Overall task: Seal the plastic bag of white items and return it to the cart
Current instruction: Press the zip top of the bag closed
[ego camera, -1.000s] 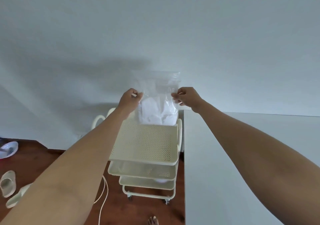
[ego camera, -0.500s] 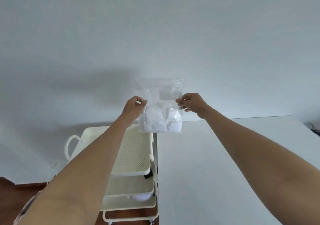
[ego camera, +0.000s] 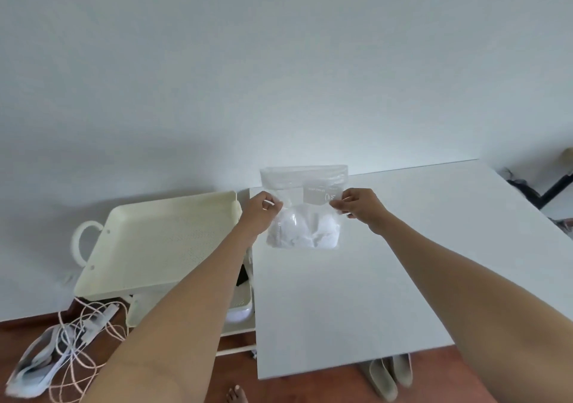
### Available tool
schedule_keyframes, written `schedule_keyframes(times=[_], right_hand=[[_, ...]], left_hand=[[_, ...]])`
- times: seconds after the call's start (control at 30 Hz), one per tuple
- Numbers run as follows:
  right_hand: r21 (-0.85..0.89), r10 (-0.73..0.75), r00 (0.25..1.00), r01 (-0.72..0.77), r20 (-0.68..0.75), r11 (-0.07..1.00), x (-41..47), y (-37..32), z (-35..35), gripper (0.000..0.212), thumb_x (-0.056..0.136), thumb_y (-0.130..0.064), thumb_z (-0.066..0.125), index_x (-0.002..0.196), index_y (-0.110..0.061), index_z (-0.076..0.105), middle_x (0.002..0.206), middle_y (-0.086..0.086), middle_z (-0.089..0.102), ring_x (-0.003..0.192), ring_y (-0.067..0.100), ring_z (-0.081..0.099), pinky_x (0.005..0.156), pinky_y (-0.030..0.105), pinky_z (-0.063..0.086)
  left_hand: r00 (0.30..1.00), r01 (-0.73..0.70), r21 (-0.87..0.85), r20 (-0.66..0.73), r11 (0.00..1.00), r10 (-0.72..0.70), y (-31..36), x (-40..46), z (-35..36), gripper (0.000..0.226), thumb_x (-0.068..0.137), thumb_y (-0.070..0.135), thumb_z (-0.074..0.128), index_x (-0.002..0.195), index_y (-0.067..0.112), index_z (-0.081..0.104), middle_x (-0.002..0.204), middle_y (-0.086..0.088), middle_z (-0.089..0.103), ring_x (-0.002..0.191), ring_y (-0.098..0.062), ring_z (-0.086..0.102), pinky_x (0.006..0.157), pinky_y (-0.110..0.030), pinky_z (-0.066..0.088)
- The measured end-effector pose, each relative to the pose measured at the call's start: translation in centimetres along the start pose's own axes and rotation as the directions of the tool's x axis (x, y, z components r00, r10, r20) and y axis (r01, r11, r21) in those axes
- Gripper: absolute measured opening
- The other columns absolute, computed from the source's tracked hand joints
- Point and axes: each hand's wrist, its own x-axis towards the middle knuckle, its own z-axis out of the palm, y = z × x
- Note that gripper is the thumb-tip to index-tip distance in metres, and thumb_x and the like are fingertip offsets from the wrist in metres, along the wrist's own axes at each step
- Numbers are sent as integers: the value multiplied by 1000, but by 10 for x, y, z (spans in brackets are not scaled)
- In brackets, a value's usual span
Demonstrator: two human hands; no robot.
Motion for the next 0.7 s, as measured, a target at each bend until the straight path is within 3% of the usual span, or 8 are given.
schedule_keyframes(times=[0.17, 0.27, 0.37, 0.5, 0.6, 0.7], right_hand=[[-4, 71, 997, -71, -7, 997, -14, 49, 1, 37, 84, -14, 83, 65, -12, 51, 57, -4, 46, 69, 21, 44, 69, 33, 35], [11, 102, 995, -102, 4, 995, -23, 73, 3, 38, 82, -13, 85, 65, -11, 50, 54, -5, 39, 66, 20, 34, 68, 33, 28], [36, 121, 992, -122, 33, 992, -30, 86, 4, 32, 81, -13, 85, 74, -8, 55, 50, -9, 42, 68, 20, 37, 67, 32, 32], [54, 138, 988, -142, 74, 988, -31, 85, 0, 24, 81, -8, 83, 85, -6, 60, 78, 8, 47, 79, 22, 44, 72, 31, 38], [93, 164, 984, -170, 68, 981, -30, 79, -8, 12, 83, -2, 73, 90, -11, 69, 87, 3, 62, 89, 20, 56, 77, 29, 44], [181, 191, 978, -203, 81, 962, -30, 69, -15, 21, 84, -4, 59, 93, -16, 75, 82, -2, 63, 84, 18, 55, 77, 29, 44]], left_hand=[[999, 39, 43, -8, 998, -39, -36, -15, 29, 24, 90, 22, 67, 70, 24, 53, 79, 9, 58, 74, -8, 53, 60, -17, 36], [996, 92, 59, 6, 994, -93, -56, -25, 38, 17, 89, 23, 68, 78, 18, 56, 81, 11, 58, 75, -10, 52, 64, -20, 39], [990, 139, 22, 19, 990, -139, -66, -32, 41, 14, 88, 24, 70, 92, 16, 60, 86, 8, 60, 82, -16, 53, 75, -30, 45], [983, 180, -43, 30, 983, -179, -62, -37, 39, 19, 87, 22, 71, 101, 15, 60, 91, 5, 60, 90, -16, 56, 85, -35, 48], [977, 215, -81, 24, 973, -214, -55, -39, 35, 22, 88, 15, 68, 109, 13, 62, 93, 3, 61, 92, -16, 58, 90, -37, 52], [967, 253, -131, 27, 959, -252, -47, -38, 29, 26, 88, 10, 57, 114, 10, 61, 101, -3, 63, 98, -19, 61, 90, -37, 53]])
